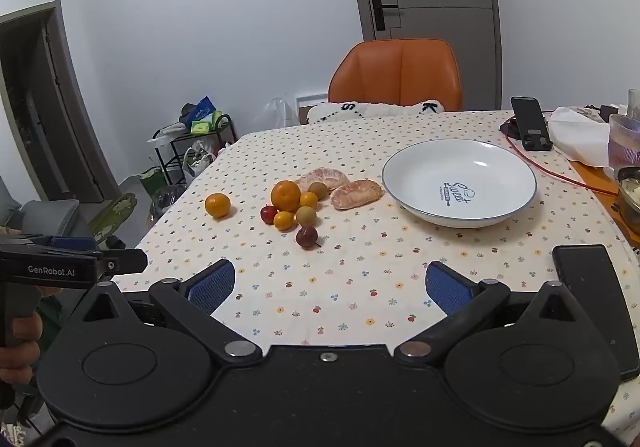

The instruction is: Organize fruits

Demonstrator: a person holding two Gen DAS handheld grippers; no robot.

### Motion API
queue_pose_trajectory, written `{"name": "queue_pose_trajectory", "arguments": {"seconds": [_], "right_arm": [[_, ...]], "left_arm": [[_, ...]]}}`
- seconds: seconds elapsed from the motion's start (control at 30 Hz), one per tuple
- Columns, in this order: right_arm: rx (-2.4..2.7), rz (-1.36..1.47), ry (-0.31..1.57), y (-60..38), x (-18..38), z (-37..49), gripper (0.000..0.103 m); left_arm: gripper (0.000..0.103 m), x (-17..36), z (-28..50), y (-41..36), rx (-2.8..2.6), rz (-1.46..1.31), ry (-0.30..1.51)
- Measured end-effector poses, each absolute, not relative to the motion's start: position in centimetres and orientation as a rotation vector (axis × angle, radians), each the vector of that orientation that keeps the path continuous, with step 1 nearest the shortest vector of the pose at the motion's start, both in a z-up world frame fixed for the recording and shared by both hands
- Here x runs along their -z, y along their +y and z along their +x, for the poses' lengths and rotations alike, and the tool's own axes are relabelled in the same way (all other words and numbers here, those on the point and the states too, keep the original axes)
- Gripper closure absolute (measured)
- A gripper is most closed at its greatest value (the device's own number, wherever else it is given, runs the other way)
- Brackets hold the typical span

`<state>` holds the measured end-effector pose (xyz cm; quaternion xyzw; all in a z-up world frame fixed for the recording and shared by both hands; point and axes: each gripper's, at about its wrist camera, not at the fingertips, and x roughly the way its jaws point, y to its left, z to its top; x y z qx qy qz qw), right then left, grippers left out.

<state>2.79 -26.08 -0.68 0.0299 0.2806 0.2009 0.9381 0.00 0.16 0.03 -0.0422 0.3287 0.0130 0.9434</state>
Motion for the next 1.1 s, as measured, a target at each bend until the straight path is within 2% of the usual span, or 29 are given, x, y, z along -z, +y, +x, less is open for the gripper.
{"name": "queue_pose_trajectory", "arguments": {"seconds": [1.1], "right_arm": [[-0.415, 0.056, 0.571, -26.6, 0.7, 2.9, 0.000]], "left_arm": [[0.000, -0.8, -0.7, -0.8, -0.005, -0.053, 0.648]]}}
